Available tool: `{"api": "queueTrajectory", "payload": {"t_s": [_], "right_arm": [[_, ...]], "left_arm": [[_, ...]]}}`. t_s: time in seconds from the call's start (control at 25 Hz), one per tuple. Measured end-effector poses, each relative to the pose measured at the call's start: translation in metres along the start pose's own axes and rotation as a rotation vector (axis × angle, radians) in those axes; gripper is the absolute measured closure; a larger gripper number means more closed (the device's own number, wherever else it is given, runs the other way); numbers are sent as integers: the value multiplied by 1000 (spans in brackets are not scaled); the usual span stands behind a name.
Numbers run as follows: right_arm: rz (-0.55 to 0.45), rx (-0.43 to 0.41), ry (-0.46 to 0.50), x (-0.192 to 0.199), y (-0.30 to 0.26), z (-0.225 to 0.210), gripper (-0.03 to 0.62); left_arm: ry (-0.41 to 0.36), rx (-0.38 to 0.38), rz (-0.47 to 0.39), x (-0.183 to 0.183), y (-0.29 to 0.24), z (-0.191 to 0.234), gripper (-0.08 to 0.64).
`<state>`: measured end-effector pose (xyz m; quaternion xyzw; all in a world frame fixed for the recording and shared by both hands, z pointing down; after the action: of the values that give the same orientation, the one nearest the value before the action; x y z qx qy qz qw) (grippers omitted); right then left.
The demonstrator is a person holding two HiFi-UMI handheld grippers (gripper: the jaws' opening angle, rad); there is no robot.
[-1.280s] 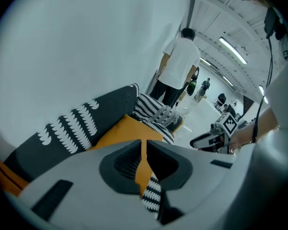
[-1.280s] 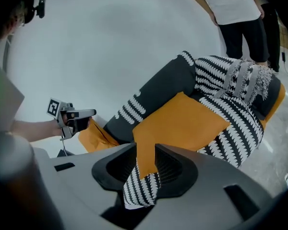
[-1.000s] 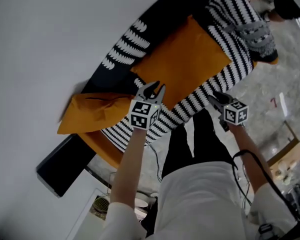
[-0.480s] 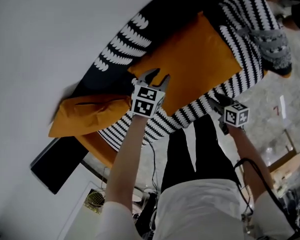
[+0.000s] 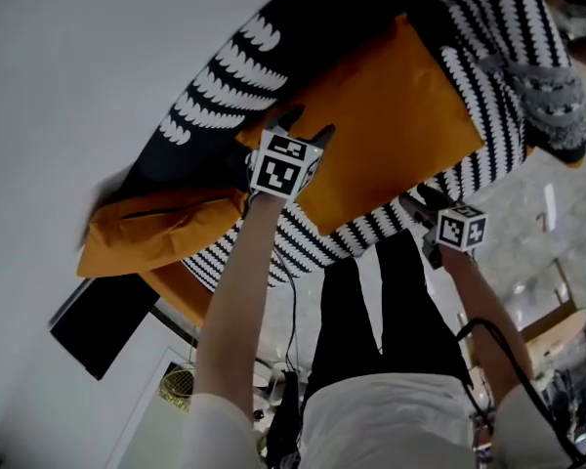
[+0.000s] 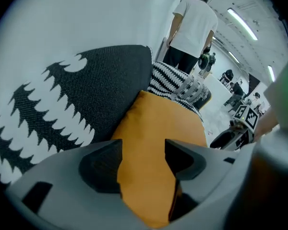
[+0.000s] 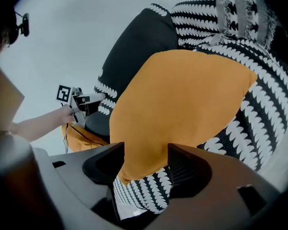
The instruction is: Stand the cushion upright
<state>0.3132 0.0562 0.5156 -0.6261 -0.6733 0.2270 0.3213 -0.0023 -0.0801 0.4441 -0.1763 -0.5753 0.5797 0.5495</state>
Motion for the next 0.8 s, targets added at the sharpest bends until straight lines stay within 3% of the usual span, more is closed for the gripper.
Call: {"api": "queueTrajectory", "payload": {"t_s": [0.2, 0.32, 0.44, 0.6, 0.68, 0.8], "right_arm": [[1, -16, -128, 2, -14, -22, 268], [-6, -26, -221, 2, -19, -28, 258], [-5, -3, -257, -6, -23, -29, 247], [-4, 51, -326, -17, -23, -29, 245], [7, 76, -333, -19, -28, -33, 247], [39, 93, -294, -21, -38, -40, 282]], "left_arm": [[22, -16, 85, 3, -33, 20, 186], [68, 17, 89, 2, -48, 28, 143], [49, 56, 147, -8, -62, 32, 112], [-14, 61, 231, -22, -81, 23, 107], [20, 53, 255, -16, -86, 21, 134], [57, 53, 223, -3, -94, 16, 206]]}}
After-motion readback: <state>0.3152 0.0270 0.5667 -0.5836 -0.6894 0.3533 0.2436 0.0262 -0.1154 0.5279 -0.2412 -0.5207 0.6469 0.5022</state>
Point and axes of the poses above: the fingertips, and each gripper's own axes: y backward along the fingers, z to its left, x out of its underside, the point moved 9 cm from there along y, backward along the fingers, and after that the axes turned 3 degrees about x, right-handed, at the moved point
